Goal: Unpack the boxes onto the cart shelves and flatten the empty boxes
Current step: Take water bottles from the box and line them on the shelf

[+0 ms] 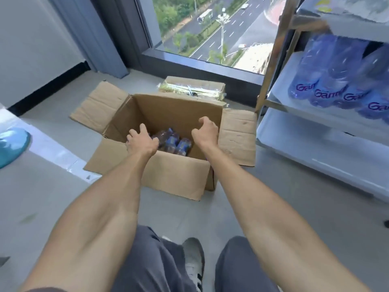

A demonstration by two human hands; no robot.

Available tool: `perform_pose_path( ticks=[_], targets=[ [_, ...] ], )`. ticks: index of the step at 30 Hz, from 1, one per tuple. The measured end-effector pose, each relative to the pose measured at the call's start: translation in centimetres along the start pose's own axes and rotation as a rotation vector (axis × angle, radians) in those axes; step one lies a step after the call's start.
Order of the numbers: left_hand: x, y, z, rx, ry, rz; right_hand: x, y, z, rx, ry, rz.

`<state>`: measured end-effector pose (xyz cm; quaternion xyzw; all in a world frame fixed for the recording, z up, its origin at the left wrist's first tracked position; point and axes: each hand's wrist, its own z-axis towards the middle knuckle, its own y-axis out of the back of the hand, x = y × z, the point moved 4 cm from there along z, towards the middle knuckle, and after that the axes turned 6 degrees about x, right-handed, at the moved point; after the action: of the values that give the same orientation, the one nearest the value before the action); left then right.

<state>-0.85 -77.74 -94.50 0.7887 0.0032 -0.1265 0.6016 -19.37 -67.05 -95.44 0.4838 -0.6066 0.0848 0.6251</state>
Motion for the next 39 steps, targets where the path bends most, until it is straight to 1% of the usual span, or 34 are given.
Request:
perform_pose_path(
  ticks=[3, 5, 6, 9, 11, 14, 15, 18, 21, 23, 24, 25, 27, 29, 32, 33, 35, 36, 37, 39],
  targets=[
    [1.4, -0.5, 4.6, 0.06, 0.033, -0.038, -1.1, -4.3, 3.4, 0.117, -0.158, -0.049],
    [1.7, -1.6, 8.7, 0.118, 0.027, -0.032, -3.2, -7.4, 5.8, 0.164, -0.28, -0.104],
    [1.6, -2.4, 10.6, 0.158, 0.016, -0.036, -4.3, -8.7, 7.0, 0.165, -0.348, -0.12],
    [1.0, -5.5, 15.4, 0.272, -0.016, -0.044, -8.0, -11.5, 9.9, 0.093, -0.57, -0.117],
    [0.0, -8.4, 17.9, 0.342, -0.044, -0.035, -10.6, -12.8, 11.5, 0.089, -0.676, -0.189],
    [-1.8, -13.2, 20.7, 0.423, -0.074, -0.015, -13.7, -14.1, 13.5, 0.196, -0.73, -0.202],
    [-2.3, -15.2, 21.5, 0.454, -0.082, 0.003, -15.0, -14.2, 14.4, 0.197, -0.75, -0.217],
    [-3.5, -20.6, 23.0, 0.53, -0.123, 0.077, -18.2, -13.9, 16.4, 0.087, -0.798, -0.278],
    [-5.7, -24.9, 24.4, 0.575, -0.172, 0.124, -20.2, -15.3, 18.0, 0.093, -0.83, -0.249],
    [-7.0, -27.3, 25.1, 0.546, -0.159, 0.137, -21.3, -16.2, 18.4, 0.006, -0.857, -0.333],
    [-7.3, -28.1, 25.6, 0.515, -0.117, 0.132, -21.7, -16.6, 18.6, -0.035, -0.843, -0.373],
    [-7.3, -29.0, 26.0, 0.482, -0.074, 0.14, -22.3, -17.2, 18.5, -0.041, -0.841, -0.39],
    [-7.1, -30.2, 26.4, 0.42, -0.033, 0.19, -23.6, -18.7, 18.1, 0.056, -0.879, -0.36],
    [-7.1, -31.0, 26.5, 0.395, -0.043, 0.235, -24.4, -20.1, 17.8, 0.171, -0.881, -0.292],
    [-6.8, -30.9, 26.9, 0.356, -0.01, 0.187, -24.7, -20.5, 18.2, 0.141, -0.855, -0.284],
    [-6.8, -30.5, 26.7, 0.356, -0.001, 0.168, -24.7, -20.6, 18.5, 0.18, -0.838, -0.275],
    [-6.8, -29.9, 25.7, 0.346, -0.017, 0.143, -24.7, -20.8, 19.2, 0.342, -0.791, -0.239],
    [-7.0, -29.5, 25.1, 0.334, -0.038, 0.135, -24.5, -20.6, 19.6, 0.374, -0.787, -0.253],
    [-7.1, -28.6, 24.5, 0.318, -0.056, 0.122, -24.1, -20.3, 19.9, 0.37, -0.788, -0.304],
    [-6.5, -25.5, 23.9, 0.289, -0.031, 0.06, -22.5, -19.7, 20.0, 0.385, -0.731, -0.372]
  ],
)
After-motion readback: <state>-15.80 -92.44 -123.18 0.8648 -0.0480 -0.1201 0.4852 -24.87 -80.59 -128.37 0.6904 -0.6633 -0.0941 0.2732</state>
